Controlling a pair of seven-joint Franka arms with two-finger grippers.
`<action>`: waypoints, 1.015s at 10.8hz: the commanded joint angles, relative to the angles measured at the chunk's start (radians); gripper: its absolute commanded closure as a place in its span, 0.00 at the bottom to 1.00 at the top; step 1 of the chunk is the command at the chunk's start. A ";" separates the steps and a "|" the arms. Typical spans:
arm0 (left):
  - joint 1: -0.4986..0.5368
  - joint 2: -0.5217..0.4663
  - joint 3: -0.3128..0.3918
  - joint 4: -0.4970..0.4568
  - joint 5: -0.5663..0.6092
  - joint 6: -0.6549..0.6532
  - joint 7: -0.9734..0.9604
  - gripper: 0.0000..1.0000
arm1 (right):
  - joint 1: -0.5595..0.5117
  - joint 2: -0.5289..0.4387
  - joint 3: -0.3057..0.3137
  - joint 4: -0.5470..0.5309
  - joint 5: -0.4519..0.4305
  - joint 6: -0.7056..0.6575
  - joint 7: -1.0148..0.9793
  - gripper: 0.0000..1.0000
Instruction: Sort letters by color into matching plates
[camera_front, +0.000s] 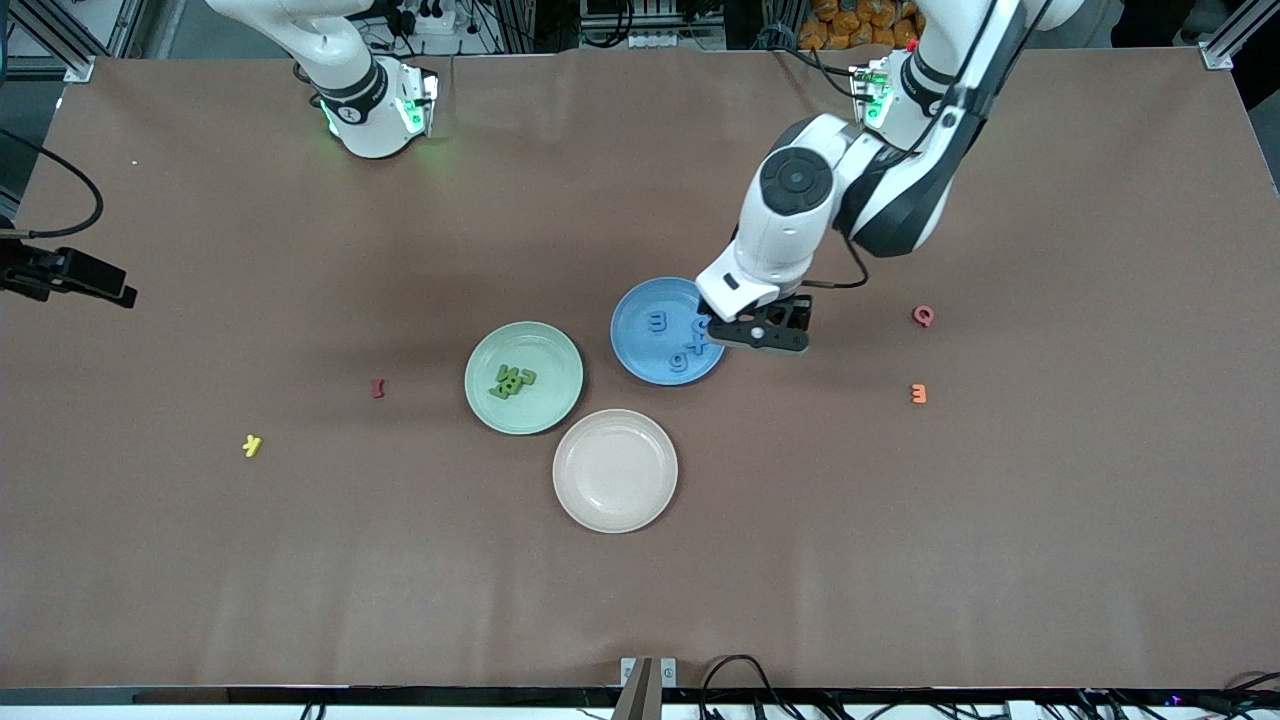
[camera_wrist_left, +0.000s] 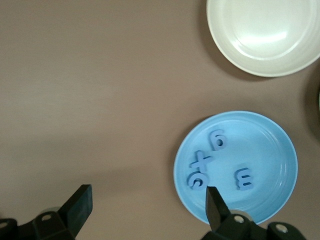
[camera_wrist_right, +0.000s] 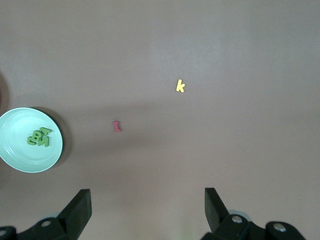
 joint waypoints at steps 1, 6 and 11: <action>0.085 -0.094 -0.003 -0.023 0.014 -0.068 0.031 0.00 | 0.007 -0.009 -0.002 -0.010 -0.010 0.004 0.009 0.00; 0.214 -0.175 -0.005 -0.011 0.014 -0.114 0.067 0.00 | 0.007 -0.009 -0.002 -0.010 -0.010 0.004 0.009 0.00; 0.336 -0.210 0.000 0.055 0.017 -0.235 0.088 0.00 | 0.010 -0.009 -0.002 -0.010 -0.010 0.003 0.009 0.00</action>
